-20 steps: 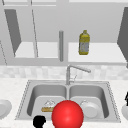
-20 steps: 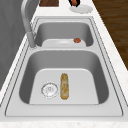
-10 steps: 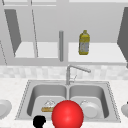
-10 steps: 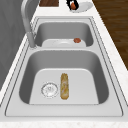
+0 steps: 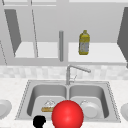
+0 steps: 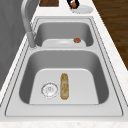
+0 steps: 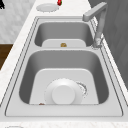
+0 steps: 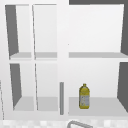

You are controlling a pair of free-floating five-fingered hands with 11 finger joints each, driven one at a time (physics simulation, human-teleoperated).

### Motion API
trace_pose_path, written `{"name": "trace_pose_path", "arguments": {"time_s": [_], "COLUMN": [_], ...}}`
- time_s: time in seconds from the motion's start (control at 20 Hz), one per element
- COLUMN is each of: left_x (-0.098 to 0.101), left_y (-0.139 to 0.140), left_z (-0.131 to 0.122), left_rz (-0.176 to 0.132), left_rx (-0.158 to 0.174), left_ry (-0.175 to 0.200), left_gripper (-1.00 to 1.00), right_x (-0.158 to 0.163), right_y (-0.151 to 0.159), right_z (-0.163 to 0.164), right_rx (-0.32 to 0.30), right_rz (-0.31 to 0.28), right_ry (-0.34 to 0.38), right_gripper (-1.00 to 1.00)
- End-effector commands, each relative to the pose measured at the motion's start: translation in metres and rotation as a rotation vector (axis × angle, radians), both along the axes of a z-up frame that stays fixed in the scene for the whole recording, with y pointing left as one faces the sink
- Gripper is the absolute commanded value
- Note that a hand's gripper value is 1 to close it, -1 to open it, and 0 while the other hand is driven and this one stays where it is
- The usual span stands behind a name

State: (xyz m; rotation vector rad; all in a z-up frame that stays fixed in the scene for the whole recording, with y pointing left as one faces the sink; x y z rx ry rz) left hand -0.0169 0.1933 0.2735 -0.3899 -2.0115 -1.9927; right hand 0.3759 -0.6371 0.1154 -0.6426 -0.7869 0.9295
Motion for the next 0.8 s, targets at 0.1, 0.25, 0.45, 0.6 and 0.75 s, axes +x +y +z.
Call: {"name": "trace_pose_path", "arguments": {"time_s": [0.1,0.25,0.45,0.6,0.75], "left_x": [0.0,0.0,0.0,0.0,0.0], "left_y": [0.0,0.0,0.0,0.0,0.0], "left_z": [0.0,0.0,0.0,0.0,0.0], "left_rz": [0.0,0.0,0.0,0.0,0.0], "left_rx": [0.0,0.0,0.0,0.0,0.0], "left_ry": [0.0,0.0,0.0,0.0,0.0], "left_gripper": [0.0,0.0,0.0,0.0,0.0], "right_x": [-0.039,-0.059,-0.08,-0.072,-0.072], "right_y": [-0.002,-0.004,0.007,0.017,0.023], "right_z": [0.031,0.048,0.044,0.035,0.024], "right_rx": [0.014,-0.001,-0.007,-0.015,-0.008], "right_rz": [-0.01,-0.012,-0.046,-0.071,-0.059], "right_ry": [-0.035,-0.046,-0.071,-0.045,-0.055], "right_gripper": [1.0,1.0,1.0,1.0,1.0]}}
